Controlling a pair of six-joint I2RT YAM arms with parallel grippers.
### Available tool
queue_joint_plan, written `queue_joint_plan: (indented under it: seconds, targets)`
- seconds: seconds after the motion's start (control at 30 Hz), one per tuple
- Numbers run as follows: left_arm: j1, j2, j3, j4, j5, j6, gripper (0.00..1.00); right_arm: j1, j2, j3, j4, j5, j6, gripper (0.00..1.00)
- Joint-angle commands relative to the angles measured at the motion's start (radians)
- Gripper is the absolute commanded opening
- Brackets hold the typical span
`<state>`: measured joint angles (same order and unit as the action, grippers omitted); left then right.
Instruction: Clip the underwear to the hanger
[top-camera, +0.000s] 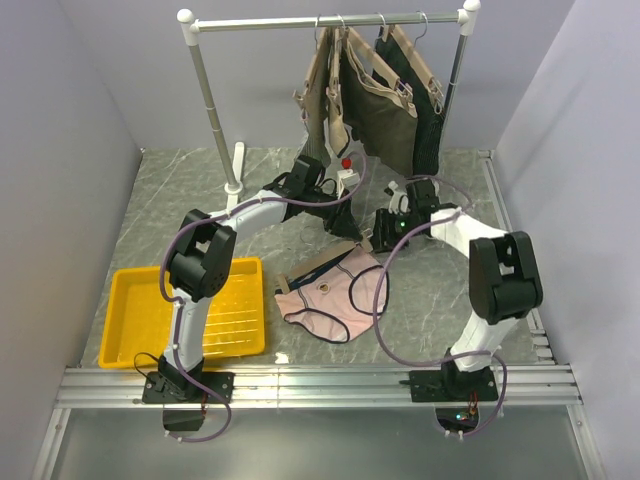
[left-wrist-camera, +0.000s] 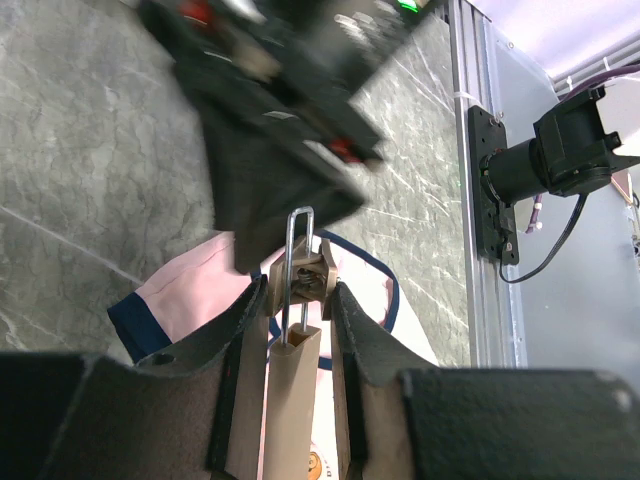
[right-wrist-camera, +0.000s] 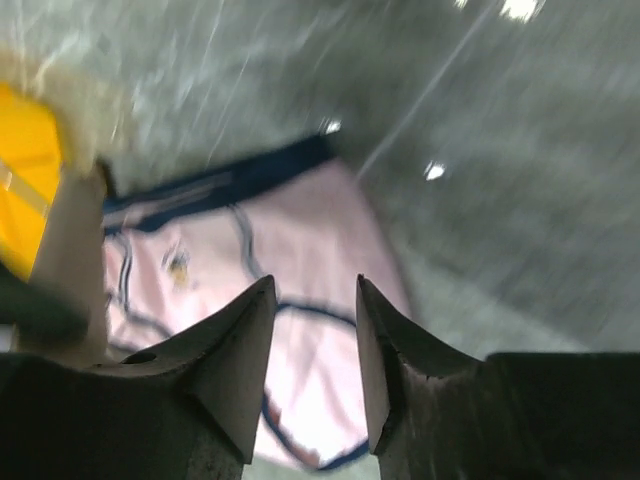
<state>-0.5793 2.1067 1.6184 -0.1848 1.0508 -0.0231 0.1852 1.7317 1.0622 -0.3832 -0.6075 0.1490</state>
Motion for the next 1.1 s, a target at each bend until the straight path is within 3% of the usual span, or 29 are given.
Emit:
queue_joint_plan:
  seconds: [0.0,0.2,0.3,0.4,0.53,0.63,0.8,0.9,1.07]
  targets:
    - [0.004,-0.002,0.029,0.016,0.028,-0.011,0.0,-0.001,0.086,0.082,0.023,0.044,0.03,0.46]
    - [0.004,-0.004,0.029,0.016,0.025,-0.011,0.0,0.017,0.175,0.122,-0.026,0.068,0.018,0.42]
    - [0.006,0.001,0.031,0.01,0.028,-0.011,0.0,0.019,0.169,0.091,-0.061,0.048,0.017,0.2]
    - [0.007,-0.001,0.029,0.011,0.025,-0.011,0.0,0.019,0.137,0.035,-0.1,0.014,0.011,0.08]
    - [0.007,-0.001,0.029,0.008,0.026,-0.006,0.0,0.017,0.071,-0.06,-0.155,-0.015,-0.003,0.0]
    - [0.007,-0.001,0.029,0.002,0.026,-0.001,0.0,0.016,0.026,-0.102,-0.172,-0.02,-0.015,0.03]
    - [0.007,-0.001,0.029,0.001,0.028,-0.001,0.0,-0.026,-0.029,-0.11,-0.083,-0.058,0.033,0.29]
    - [0.009,0.001,0.031,-0.008,0.028,0.005,0.0,-0.038,-0.054,-0.084,0.015,-0.038,0.046,0.38]
    - [0.007,-0.002,0.029,-0.021,0.029,0.011,0.0,-0.039,-0.012,-0.019,0.059,-0.029,0.072,0.46]
